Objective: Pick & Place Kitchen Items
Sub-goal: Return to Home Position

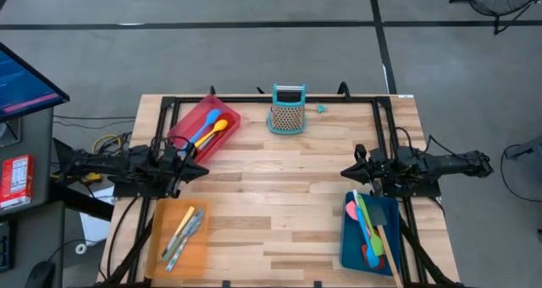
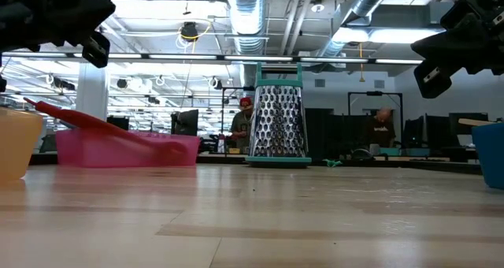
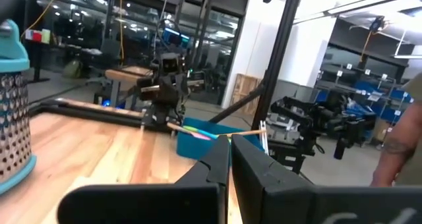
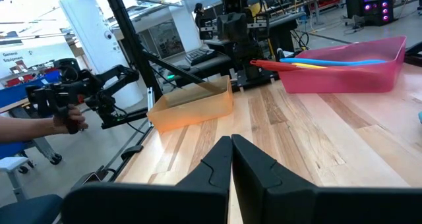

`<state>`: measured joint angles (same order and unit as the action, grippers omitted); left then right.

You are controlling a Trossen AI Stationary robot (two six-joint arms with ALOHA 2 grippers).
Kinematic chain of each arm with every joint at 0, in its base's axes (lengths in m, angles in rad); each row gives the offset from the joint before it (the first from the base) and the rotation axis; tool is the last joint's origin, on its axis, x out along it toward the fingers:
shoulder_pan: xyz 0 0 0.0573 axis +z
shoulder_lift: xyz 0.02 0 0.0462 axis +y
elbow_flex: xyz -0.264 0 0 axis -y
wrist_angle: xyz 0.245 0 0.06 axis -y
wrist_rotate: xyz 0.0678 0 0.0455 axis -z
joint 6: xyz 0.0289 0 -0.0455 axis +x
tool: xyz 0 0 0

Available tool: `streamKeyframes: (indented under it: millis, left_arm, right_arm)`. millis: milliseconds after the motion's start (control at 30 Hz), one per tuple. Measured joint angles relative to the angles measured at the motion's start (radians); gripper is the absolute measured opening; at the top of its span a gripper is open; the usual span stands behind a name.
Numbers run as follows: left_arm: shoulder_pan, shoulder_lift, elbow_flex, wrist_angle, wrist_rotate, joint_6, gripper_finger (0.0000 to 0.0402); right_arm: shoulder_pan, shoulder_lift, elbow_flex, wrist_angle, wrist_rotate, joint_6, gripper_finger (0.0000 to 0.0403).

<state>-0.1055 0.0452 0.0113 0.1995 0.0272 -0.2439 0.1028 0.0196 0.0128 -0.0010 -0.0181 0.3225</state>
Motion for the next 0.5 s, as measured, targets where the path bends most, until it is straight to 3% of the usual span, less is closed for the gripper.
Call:
streamKeyframes:
  millis: [500]
  left_arm:
    - [0.0, 0.002, 0.0, 0.002, 0.0, 0.0, 0.0001]
  right_arm:
    - [0.0, 0.0, 0.0, 0.0, 0.0, 0.0, 0.001]
